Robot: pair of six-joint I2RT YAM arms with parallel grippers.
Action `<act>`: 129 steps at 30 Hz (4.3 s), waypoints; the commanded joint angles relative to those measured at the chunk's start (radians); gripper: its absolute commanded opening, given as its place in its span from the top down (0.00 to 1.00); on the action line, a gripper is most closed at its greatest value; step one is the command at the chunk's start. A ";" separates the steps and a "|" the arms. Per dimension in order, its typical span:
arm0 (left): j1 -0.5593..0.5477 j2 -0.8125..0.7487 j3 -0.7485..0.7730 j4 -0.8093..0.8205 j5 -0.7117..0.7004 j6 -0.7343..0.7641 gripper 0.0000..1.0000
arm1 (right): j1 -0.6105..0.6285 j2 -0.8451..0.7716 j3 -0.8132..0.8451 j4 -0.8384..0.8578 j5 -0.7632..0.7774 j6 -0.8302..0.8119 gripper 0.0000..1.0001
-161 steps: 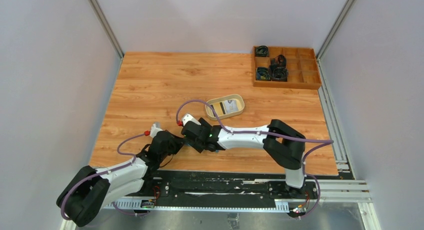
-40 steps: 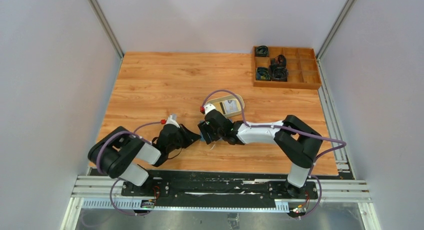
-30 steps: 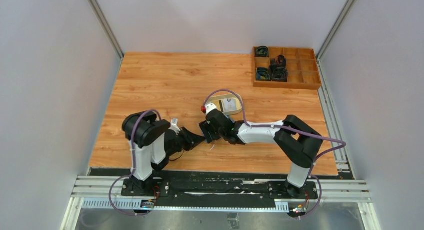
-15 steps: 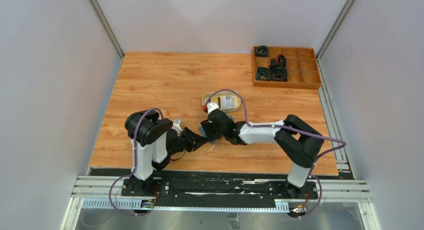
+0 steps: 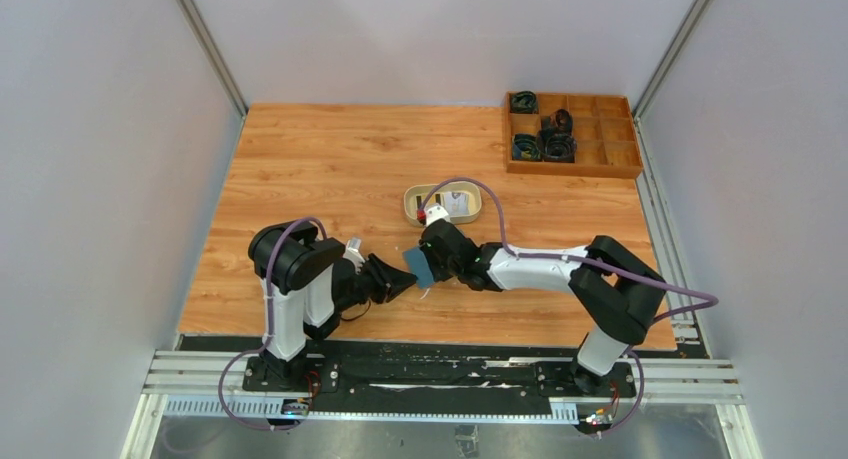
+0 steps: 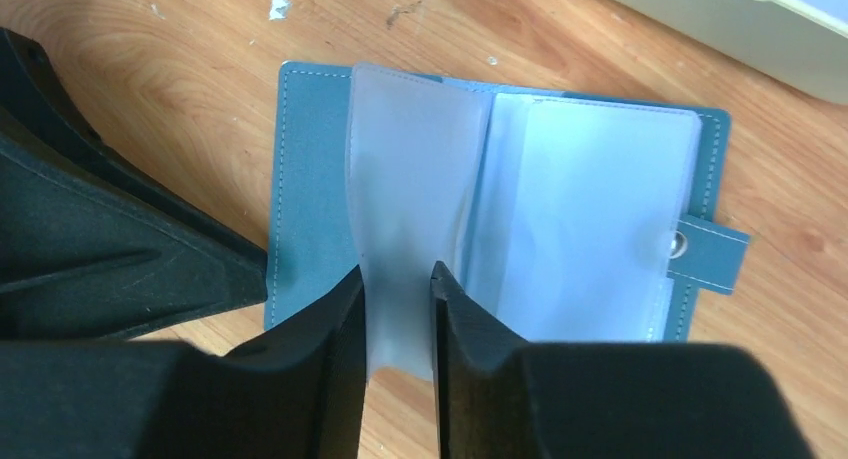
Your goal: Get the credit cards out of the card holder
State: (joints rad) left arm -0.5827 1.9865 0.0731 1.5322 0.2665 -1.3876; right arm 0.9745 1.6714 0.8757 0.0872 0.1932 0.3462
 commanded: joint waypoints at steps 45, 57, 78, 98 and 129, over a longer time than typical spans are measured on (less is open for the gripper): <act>-0.003 -0.076 -0.105 0.026 -0.141 0.142 1.00 | -0.066 -0.075 0.071 -0.289 0.132 -0.046 0.52; -0.045 -0.332 -0.078 -0.298 -0.193 0.239 1.00 | -0.067 -0.225 0.103 -0.349 0.161 -0.157 0.41; -0.177 -0.680 0.203 -1.279 -0.443 0.487 1.00 | -0.206 -0.099 -0.044 0.271 -0.809 0.140 0.33; -0.177 -0.583 0.187 -1.327 -0.475 0.509 1.00 | -0.270 0.035 -0.144 0.300 -0.703 0.207 0.37; -0.177 -0.577 0.233 -1.373 -0.477 0.524 1.00 | -0.363 0.317 -0.282 0.762 -0.902 0.677 0.43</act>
State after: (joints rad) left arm -0.7551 1.3613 0.3408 0.3477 -0.1787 -0.9081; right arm 0.6071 1.8984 0.6434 0.8768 -0.7204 0.9607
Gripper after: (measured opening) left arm 0.027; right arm 0.569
